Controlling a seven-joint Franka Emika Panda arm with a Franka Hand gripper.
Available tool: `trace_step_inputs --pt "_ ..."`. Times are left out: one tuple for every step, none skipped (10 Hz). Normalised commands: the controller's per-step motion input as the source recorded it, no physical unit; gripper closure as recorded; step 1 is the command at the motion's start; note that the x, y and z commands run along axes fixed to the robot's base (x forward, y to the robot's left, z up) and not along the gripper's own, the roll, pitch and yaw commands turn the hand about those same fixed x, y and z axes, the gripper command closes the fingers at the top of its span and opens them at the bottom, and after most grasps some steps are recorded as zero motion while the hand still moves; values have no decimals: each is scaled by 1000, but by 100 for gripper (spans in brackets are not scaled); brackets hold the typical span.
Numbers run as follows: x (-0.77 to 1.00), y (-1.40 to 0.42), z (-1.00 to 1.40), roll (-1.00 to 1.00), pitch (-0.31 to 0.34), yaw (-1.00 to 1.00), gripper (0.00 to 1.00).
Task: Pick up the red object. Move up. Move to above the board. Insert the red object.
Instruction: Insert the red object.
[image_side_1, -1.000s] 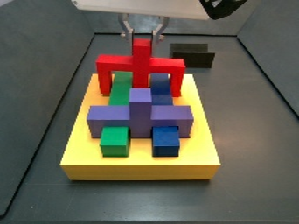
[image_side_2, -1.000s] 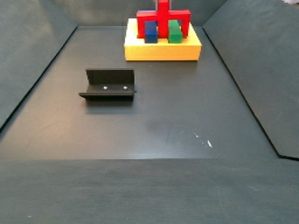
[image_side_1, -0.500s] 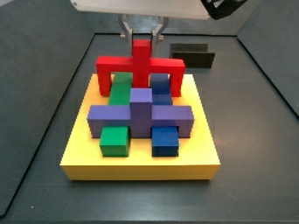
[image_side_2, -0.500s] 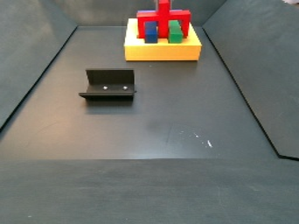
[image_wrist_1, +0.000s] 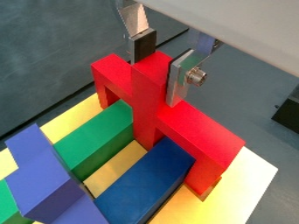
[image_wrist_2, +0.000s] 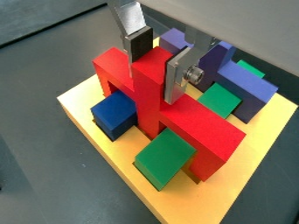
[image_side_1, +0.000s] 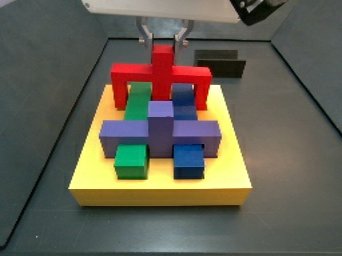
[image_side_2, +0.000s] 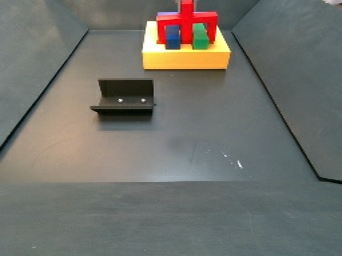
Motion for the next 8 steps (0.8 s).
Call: trace_step_inputs --pt "0 -131 -831 171 0 0 100" --pt "66 0 -877 130 0 -3 100" --pt "134 0 -783 3 0 -186 100" --pt "409 23 -423 -33 4 -191 100" --pt "660 0 -123 0 113 -260 100" --pt "506 0 -120 0 151 -443 100" --pt "240 0 -149 0 91 -386 100" --pt "-229 0 -471 -41 -59 -9 100"
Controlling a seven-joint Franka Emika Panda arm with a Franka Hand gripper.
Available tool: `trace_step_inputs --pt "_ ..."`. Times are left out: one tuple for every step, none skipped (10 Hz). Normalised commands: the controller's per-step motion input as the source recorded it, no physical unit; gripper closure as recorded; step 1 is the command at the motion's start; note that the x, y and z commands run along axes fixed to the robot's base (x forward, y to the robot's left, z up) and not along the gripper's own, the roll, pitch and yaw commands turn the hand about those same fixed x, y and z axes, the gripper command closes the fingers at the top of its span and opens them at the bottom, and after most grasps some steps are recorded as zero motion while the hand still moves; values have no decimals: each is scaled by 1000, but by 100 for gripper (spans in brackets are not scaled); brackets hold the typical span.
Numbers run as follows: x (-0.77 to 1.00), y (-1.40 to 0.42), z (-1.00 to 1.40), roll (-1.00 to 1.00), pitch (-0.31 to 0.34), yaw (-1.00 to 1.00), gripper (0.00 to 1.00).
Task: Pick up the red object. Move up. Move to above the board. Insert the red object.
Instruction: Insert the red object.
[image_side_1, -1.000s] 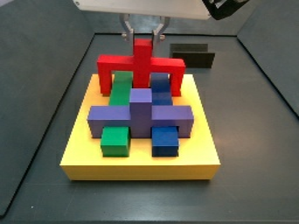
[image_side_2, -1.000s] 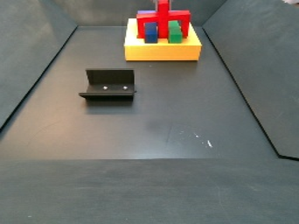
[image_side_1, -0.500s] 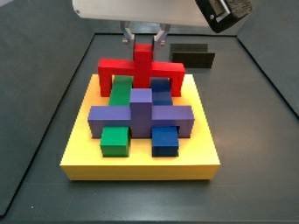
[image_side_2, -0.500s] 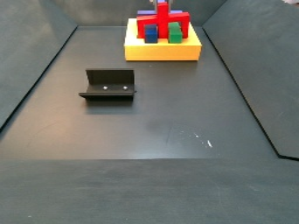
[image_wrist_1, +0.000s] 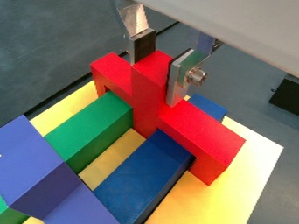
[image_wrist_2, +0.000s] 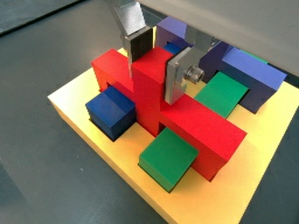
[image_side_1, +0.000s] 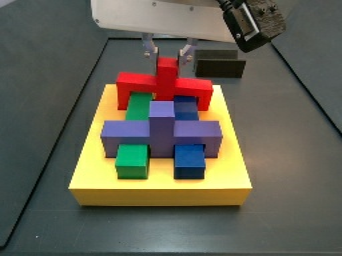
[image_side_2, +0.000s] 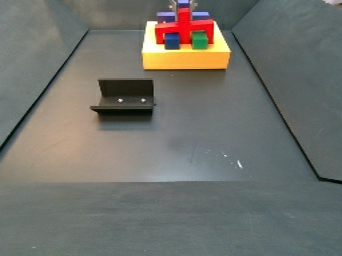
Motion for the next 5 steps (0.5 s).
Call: trace_step_inputs --pt "-440 0 -606 -141 -193 83 100" --pt "-400 0 -494 -176 -229 137 100" --pt "-317 9 -414 -227 -257 117 100" --pt "-117 0 -266 -141 -140 66 100" --pt "0 0 0 0 0 0 100"
